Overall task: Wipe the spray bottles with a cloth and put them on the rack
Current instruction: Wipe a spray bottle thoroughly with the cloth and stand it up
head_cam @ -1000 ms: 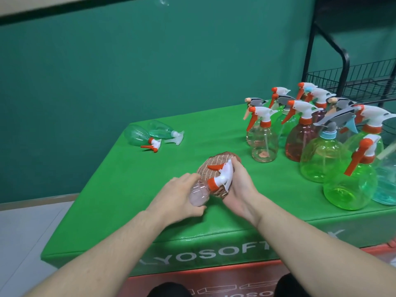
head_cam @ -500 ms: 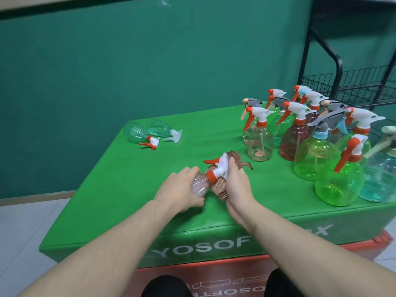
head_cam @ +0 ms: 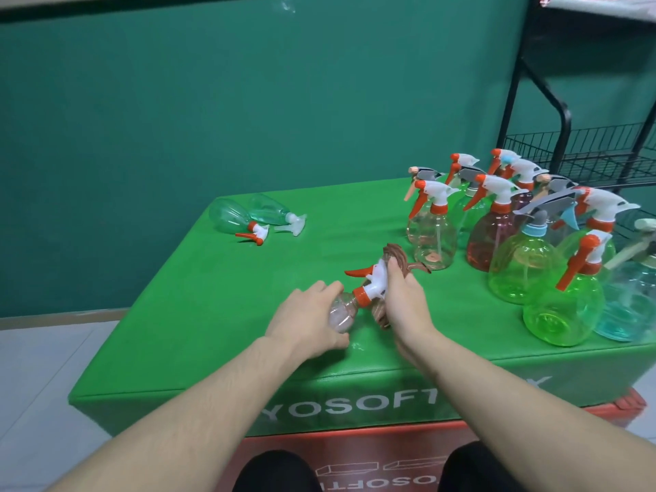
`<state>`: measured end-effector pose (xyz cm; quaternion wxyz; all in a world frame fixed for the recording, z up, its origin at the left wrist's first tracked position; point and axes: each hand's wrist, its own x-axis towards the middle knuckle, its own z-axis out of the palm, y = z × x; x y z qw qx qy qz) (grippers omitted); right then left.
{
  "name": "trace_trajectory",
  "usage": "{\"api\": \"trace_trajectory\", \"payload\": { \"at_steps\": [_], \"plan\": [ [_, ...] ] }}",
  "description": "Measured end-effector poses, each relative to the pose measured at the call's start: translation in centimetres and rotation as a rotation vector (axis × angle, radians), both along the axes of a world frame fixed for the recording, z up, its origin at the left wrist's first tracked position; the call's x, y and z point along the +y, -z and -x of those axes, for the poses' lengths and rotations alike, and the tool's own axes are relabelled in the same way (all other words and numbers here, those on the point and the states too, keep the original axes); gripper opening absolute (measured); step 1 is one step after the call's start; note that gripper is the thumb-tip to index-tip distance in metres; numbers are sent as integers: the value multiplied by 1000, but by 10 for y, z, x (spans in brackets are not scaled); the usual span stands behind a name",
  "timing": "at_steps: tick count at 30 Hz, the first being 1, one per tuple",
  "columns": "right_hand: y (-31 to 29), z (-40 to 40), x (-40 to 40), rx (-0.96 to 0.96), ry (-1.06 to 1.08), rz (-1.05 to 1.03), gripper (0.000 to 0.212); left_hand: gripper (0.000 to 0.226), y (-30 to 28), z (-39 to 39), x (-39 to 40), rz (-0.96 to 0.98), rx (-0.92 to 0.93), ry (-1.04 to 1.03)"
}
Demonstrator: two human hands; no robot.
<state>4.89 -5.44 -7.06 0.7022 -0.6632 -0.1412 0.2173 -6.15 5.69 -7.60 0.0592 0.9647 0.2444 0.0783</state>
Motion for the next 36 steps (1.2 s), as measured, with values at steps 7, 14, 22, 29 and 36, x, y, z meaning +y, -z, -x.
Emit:
{"api": "trace_trajectory", "payload": {
  "at_steps": [7, 14, 22, 29, 36],
  "plan": [
    [3, -10, 14, -127, -55, 119, 38, 72, 6, 1, 2, -11, -34, 6],
    [11, -3, 8, -213, -67, 158, 43, 70, 6, -3, 5, 16, -60, -57],
    [1, 8, -14, -216, -163, 130, 34, 77, -3, -4, 9, 175, -114, -199],
    [-8, -10, -25, 165, -77, -45, 33, 75, -11, 9, 4, 110, -37, -87],
    [-11, -31, -18, 16, -84, 51, 37, 69, -4, 16, 0, 61, -101, -23]
  ]
}}
